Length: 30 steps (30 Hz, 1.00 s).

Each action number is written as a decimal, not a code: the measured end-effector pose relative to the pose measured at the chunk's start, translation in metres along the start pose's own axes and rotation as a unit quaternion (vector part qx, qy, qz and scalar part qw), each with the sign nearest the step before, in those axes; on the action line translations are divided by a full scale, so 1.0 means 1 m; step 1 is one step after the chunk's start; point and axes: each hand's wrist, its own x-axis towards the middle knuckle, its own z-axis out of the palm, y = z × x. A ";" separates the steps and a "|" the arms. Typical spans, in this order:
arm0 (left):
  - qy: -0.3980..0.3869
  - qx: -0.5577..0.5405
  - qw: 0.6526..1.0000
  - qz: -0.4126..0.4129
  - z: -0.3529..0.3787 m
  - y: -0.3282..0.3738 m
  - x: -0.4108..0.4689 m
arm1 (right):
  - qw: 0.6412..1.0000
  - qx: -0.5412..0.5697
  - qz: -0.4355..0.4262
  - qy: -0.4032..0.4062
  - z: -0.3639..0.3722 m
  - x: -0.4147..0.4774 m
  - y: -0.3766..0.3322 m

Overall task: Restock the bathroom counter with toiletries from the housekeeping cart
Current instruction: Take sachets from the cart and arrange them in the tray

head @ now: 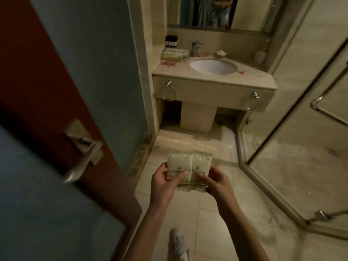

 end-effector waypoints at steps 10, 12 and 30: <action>-0.054 0.022 0.998 0.035 0.089 0.062 0.150 | 0.997 0.021 -0.053 0.058 -0.035 0.145 -0.071; -0.051 0.014 0.998 0.032 0.096 0.063 0.163 | 0.996 0.031 -0.044 0.064 -0.040 0.161 -0.072; 0.064 -0.019 0.998 -0.016 0.122 0.075 0.399 | 0.999 0.014 0.026 0.012 -0.029 0.433 -0.097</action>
